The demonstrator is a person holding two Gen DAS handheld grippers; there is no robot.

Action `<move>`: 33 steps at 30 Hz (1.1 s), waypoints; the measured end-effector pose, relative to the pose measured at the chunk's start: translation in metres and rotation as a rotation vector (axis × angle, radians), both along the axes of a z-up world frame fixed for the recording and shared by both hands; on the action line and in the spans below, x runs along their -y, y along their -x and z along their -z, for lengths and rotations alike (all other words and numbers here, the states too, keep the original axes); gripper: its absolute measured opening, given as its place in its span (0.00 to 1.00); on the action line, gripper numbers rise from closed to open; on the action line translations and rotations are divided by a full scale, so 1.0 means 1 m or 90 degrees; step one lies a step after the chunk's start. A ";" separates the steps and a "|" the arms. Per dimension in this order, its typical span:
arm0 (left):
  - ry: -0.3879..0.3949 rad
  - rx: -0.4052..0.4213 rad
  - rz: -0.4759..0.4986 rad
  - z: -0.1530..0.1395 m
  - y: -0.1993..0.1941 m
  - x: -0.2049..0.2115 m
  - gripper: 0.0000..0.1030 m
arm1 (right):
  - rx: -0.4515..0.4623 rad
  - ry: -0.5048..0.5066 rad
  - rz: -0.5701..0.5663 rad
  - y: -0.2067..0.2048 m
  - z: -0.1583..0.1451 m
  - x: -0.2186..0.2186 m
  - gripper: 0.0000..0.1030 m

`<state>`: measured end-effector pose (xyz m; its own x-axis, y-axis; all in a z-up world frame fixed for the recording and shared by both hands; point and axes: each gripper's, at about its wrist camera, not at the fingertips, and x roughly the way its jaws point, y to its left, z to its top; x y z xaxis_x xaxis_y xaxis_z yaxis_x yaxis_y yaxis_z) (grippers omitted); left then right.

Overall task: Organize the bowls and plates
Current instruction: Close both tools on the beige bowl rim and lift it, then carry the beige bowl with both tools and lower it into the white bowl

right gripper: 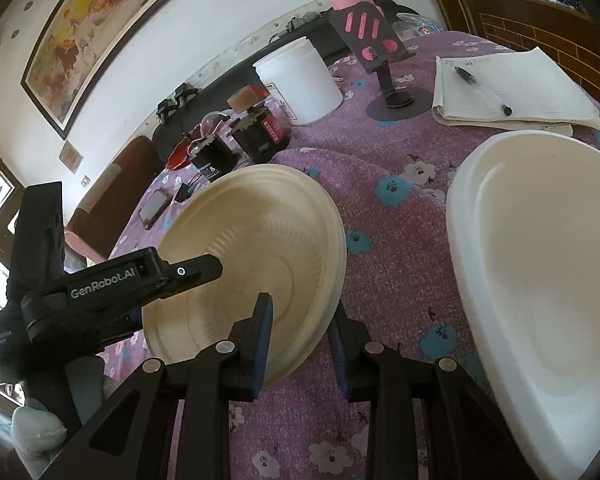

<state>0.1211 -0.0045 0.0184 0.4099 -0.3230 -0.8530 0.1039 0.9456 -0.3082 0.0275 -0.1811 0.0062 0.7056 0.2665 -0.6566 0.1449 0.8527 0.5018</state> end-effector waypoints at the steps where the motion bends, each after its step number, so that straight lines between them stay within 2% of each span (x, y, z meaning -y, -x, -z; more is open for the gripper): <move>1: -0.003 -0.002 0.003 0.000 0.000 -0.001 0.27 | -0.001 0.000 -0.002 0.000 0.000 0.000 0.28; 3: 0.010 -0.011 0.011 0.003 0.001 -0.004 0.17 | 0.005 -0.003 -0.007 0.001 -0.001 -0.001 0.28; 5: 0.004 -0.010 0.011 0.002 0.006 -0.005 0.14 | 0.007 0.002 -0.011 0.003 -0.002 -0.004 0.27; 8: -0.017 0.003 0.007 -0.003 0.014 -0.004 0.14 | 0.009 0.003 -0.020 0.006 -0.002 -0.007 0.26; 12: -0.044 0.036 0.003 -0.018 0.029 -0.007 0.14 | 0.018 -0.028 -0.036 0.007 -0.002 -0.006 0.21; 19: -0.054 0.093 -0.027 -0.044 0.062 -0.029 0.14 | 0.027 -0.102 -0.088 0.016 -0.004 -0.018 0.20; 22: -0.033 0.097 -0.044 -0.053 0.078 -0.047 0.14 | 0.038 -0.123 -0.106 0.025 -0.012 -0.028 0.20; 25: -0.024 0.106 -0.065 -0.064 0.099 -0.068 0.14 | 0.065 -0.102 -0.132 0.041 -0.031 -0.047 0.20; 29: -0.046 0.155 -0.108 -0.085 0.133 -0.096 0.14 | 0.092 -0.065 -0.175 0.066 -0.059 -0.081 0.20; 33: -0.033 0.202 -0.151 -0.105 0.167 -0.128 0.14 | 0.108 -0.035 -0.222 0.080 -0.083 -0.115 0.20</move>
